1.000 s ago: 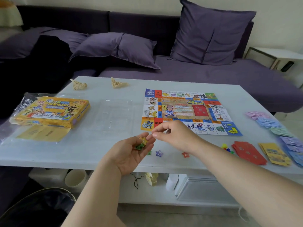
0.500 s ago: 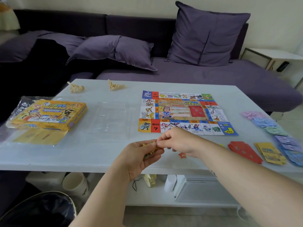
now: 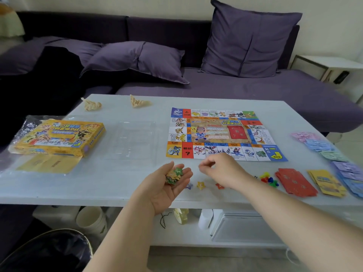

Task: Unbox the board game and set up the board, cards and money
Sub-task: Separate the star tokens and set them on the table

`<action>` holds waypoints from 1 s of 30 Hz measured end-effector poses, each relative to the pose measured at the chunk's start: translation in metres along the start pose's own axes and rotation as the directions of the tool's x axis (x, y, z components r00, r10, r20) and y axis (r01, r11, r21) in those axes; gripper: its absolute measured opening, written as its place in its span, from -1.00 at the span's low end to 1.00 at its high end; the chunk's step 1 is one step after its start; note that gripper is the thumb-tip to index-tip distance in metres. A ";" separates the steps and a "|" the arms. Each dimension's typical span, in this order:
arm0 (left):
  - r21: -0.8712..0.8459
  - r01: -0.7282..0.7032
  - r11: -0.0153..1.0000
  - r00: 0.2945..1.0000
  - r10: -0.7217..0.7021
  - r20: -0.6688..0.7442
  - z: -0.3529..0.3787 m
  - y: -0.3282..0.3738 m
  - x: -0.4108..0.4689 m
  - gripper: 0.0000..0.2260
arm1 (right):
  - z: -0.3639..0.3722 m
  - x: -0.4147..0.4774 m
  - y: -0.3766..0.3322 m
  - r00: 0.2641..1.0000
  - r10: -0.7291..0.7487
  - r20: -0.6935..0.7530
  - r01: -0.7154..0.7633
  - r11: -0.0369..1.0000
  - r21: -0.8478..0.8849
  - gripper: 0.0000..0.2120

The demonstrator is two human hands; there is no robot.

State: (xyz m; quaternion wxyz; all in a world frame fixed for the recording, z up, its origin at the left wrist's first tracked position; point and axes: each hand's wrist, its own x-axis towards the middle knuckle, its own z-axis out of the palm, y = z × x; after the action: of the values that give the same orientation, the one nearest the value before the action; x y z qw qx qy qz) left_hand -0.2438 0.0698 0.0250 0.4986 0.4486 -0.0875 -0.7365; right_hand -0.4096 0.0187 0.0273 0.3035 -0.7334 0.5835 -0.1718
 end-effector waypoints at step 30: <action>0.322 -0.199 0.926 0.966 0.241 -0.094 -0.037 0.020 -0.012 -0.88 | 0.034 0.020 -0.043 0.986 -0.058 0.157 0.060 0.998 -0.005 -0.89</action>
State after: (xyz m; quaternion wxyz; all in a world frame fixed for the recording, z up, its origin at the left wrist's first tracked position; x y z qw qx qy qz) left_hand -0.2014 0.0816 0.0218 0.5062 0.5562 -0.2188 -0.6217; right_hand -0.3512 0.0140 0.0275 0.3398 -0.7630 0.5366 -0.1199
